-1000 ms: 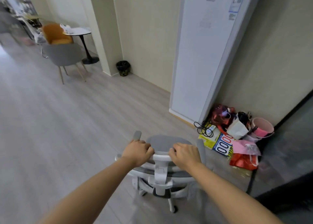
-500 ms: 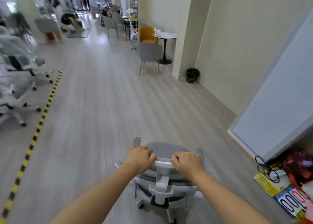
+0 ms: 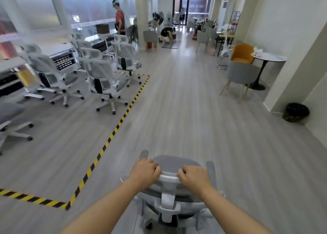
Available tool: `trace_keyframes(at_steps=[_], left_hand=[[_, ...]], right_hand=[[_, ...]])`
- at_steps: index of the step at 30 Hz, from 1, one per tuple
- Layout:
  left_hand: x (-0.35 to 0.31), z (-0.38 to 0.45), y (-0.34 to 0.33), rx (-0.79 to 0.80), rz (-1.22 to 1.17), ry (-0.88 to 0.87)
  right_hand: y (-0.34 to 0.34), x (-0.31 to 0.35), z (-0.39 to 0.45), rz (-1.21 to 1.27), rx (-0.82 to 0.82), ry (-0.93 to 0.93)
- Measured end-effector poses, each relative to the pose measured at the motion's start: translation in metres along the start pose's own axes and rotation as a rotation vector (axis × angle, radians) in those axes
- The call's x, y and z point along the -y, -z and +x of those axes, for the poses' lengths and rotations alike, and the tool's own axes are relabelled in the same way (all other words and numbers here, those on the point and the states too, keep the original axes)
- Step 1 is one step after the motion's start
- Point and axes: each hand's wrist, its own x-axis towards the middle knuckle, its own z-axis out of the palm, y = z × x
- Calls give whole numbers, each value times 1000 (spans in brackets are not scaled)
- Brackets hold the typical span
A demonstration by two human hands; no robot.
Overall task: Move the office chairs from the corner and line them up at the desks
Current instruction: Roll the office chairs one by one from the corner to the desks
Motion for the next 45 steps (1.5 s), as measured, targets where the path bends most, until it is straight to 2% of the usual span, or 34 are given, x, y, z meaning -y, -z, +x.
trace_keyframes(at_steps=[14,22,25,27,33,36,40,45], left_hand=[[246,53,31,-149,14,367],[388,69,48,-245,12,457],[450,74,62,-218,-41,501],[487,75,74,-167,-29,487],[605,83,97,-176,91,401],[663,91,102,-217,42,400],[729,103,111,-192,-32,431],[812,128,126,-290,60,385]], right_hand=[[-41,196,222,6,87,384],[-73,320,312,-30,105,440],[-90,375,346,-38,87,446],[-101,410,364,-39,84,456],[-128,513,415,-51,78,446],[-137,560,440,-56,65,441],[-150,614,479,-37,55,461],[-171,675,537,-14,18,479]])
